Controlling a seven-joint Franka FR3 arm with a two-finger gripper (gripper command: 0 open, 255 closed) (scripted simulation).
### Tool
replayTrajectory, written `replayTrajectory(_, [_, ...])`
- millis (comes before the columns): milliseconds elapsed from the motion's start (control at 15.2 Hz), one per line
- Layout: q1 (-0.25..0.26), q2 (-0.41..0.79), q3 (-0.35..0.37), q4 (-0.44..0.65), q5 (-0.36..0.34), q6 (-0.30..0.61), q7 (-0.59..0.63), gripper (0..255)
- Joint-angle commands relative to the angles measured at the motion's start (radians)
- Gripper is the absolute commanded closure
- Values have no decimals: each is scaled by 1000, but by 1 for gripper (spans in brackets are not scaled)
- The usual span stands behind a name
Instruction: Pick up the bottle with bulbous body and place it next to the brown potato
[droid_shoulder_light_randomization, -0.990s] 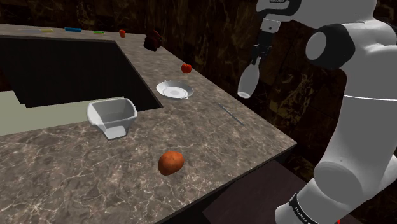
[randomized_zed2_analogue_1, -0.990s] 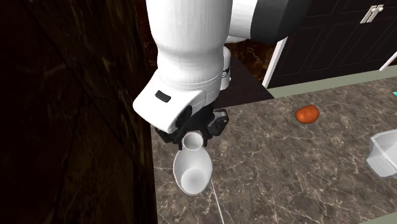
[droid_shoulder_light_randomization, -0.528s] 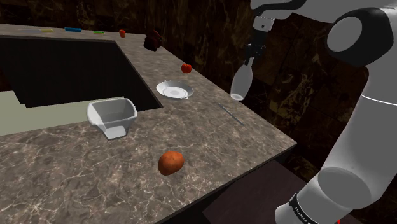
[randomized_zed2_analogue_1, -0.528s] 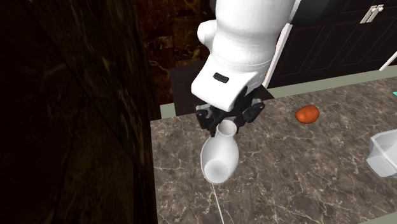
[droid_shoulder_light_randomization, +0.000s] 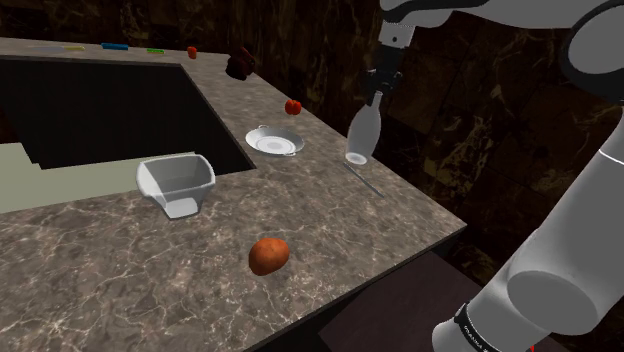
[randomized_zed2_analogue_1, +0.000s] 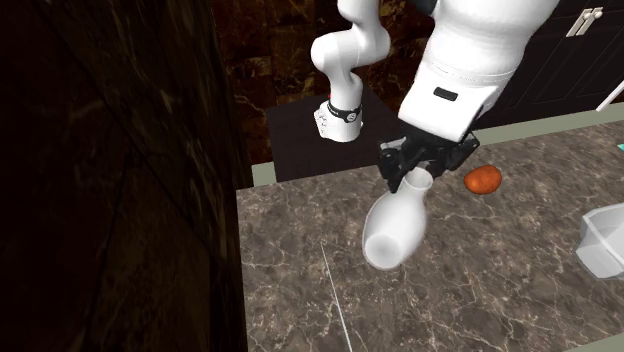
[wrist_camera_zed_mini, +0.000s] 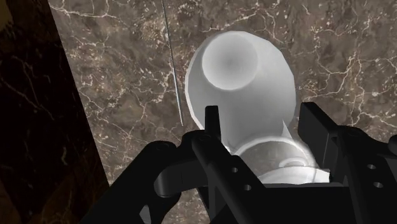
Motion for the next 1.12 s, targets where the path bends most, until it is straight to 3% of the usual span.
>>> replayTrajectory(0, [26, -29, 22, -32, -10, 4, 50, 255])
replayTrajectory(528, [122, -99, 118, -113, -25, 13, 245, 255])
replayTrajectory(1056, [213, -102, 217, -116, -22, 9, 435, 255])
